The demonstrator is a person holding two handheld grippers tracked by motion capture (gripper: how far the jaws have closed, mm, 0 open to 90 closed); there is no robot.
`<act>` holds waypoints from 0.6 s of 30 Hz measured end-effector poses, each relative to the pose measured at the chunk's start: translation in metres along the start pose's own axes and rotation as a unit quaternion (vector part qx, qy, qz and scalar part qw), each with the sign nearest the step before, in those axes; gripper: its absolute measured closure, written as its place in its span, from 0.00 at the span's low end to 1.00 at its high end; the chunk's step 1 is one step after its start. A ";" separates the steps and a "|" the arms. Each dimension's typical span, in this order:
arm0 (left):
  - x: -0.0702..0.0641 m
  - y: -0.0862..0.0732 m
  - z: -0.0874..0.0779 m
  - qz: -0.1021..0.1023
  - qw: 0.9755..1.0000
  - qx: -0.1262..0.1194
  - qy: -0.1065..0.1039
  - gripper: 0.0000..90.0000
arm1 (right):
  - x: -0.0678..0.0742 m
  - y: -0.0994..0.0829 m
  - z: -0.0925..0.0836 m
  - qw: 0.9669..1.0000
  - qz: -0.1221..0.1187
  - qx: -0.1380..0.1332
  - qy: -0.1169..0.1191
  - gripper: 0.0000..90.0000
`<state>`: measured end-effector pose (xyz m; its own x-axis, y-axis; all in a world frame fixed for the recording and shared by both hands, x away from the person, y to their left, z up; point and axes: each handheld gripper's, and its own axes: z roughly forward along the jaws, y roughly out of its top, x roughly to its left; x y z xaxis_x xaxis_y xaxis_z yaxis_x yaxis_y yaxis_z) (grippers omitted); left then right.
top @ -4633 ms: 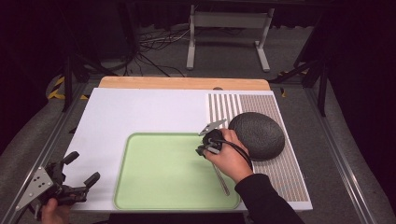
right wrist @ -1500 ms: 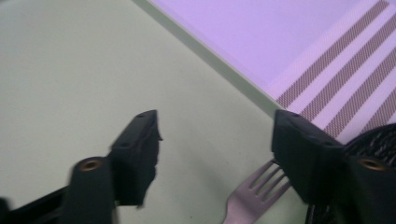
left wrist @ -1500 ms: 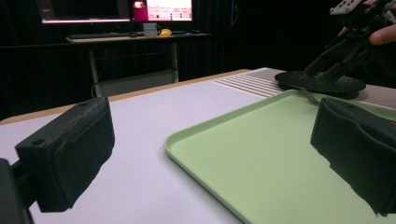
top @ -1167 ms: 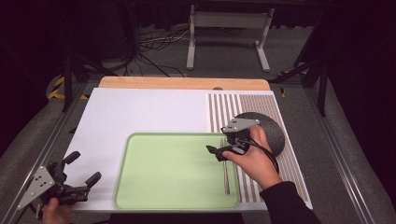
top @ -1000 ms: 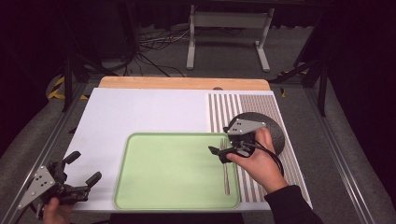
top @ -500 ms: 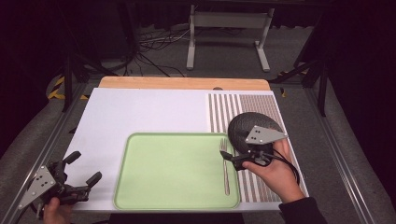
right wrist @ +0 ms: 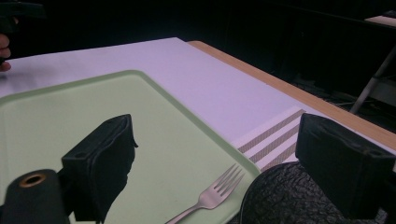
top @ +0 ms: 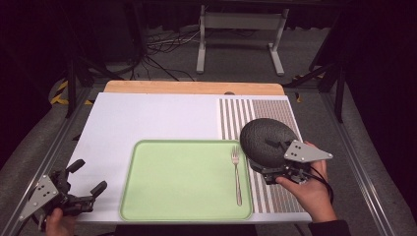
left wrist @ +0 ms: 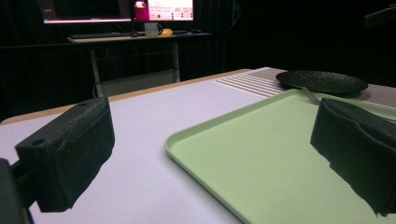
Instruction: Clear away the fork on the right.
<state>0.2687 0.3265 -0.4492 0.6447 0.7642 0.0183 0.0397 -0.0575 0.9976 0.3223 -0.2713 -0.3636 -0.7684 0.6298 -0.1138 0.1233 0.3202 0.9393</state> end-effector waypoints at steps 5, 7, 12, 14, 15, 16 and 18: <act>0.000 0.000 0.000 0.000 1.000 0.000 0.002 0.00 | -0.005 -0.011 -0.008 1.000 0.006 -0.006 -0.002 0.13; 0.000 0.000 0.000 -0.001 1.000 0.000 0.002 0.00 | -0.008 -0.019 -0.011 1.000 0.011 -0.008 0.002 0.13; 0.000 0.000 0.000 0.000 1.000 0.000 0.002 0.00 | -0.011 -0.028 -0.014 1.000 0.017 -0.016 -0.002 0.13; 0.001 0.000 0.000 -0.001 1.000 -0.001 0.002 0.00 | -0.011 -0.033 -0.015 1.000 0.019 -0.021 -0.002 0.14; 0.001 0.000 0.000 -0.001 1.000 0.000 0.002 0.00 | -0.011 -0.034 -0.015 1.000 0.020 -0.022 -0.004 0.13; 0.001 0.000 0.000 -0.002 1.000 -0.001 0.002 0.00 | -0.011 -0.037 -0.016 1.000 0.021 -0.020 -0.004 0.13; 0.000 0.000 0.000 -0.002 1.000 -0.001 0.002 0.00 | -0.011 -0.041 -0.014 0.999 0.023 -0.026 -0.006 0.13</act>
<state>0.2688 0.3270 -0.4496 0.6420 0.7665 0.0154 0.0409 -0.0543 0.9977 0.3167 -0.3018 -0.3964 -0.7543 0.6524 -0.0733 0.1255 0.2529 0.9593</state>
